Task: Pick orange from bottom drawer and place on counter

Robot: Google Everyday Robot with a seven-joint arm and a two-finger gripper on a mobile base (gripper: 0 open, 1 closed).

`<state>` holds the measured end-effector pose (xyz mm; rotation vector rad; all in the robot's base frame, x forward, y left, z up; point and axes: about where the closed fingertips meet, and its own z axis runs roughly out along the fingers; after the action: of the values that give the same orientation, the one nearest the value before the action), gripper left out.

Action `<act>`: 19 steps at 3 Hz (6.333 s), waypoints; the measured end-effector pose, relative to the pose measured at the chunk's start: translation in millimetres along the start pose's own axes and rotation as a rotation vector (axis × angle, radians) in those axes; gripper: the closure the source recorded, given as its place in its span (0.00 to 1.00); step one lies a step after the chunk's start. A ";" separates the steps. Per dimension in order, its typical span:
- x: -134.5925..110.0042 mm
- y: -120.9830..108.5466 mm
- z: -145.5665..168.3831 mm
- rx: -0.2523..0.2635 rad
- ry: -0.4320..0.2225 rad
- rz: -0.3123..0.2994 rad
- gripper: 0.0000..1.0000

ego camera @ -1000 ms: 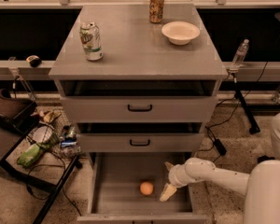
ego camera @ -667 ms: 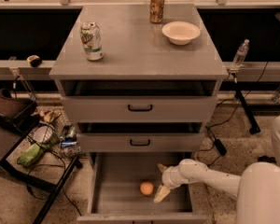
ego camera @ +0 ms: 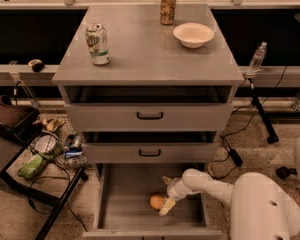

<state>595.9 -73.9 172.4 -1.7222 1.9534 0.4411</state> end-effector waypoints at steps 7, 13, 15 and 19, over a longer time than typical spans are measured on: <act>-5.1 34.4 50.8 -0.097 -0.048 0.027 0.97; -163.6 164.6 -400.5 0.073 -0.160 -0.153 1.00; -162.5 135.6 -516.6 0.150 -0.013 0.048 1.00; -291.8 88.1 -597.1 0.276 0.012 0.134 1.00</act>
Offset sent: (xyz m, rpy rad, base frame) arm -0.0058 -0.0067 -0.0453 0.0293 0.0571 -0.0289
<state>442.5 -145.1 821.1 -1.4301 2.0380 0.1956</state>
